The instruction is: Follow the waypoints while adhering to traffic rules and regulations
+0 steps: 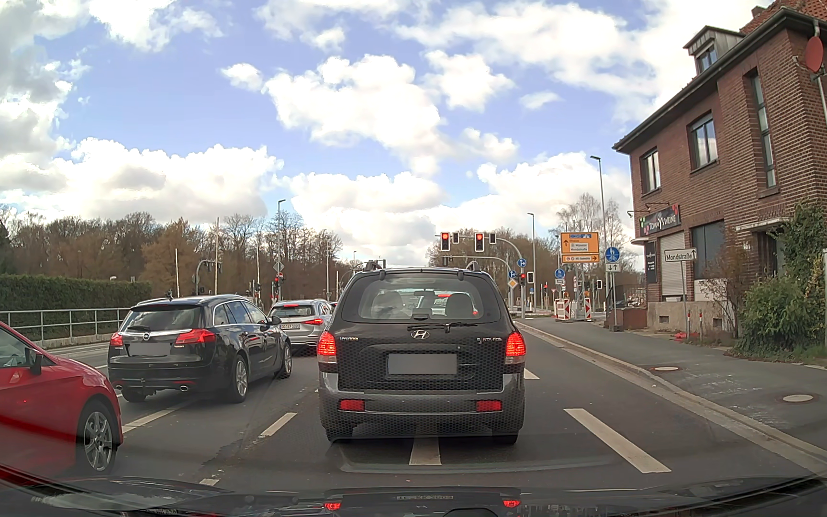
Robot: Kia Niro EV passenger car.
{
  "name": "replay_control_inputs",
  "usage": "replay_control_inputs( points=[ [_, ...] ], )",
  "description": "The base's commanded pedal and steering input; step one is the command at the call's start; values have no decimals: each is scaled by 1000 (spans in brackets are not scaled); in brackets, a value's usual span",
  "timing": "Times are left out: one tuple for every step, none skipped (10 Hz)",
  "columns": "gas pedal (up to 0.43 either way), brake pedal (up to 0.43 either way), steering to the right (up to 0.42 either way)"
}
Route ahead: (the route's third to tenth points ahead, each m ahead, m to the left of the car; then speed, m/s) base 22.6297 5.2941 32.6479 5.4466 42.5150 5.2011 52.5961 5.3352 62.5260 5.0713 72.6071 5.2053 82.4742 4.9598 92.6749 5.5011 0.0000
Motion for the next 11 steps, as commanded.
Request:
replay_control_inputs(
  points=[
    [0, 232, -2],
    [0, 232, -2],
    [0, 232, -2],
    [0, 232, -2],
    [0, 232, -2],
    [0, 232, -2],
    [0, 232, -2],
    [0, 232, -2],
    [0, 232, -2],
    [0, 232, -2],
    [0, 232, -2]
  ],
)
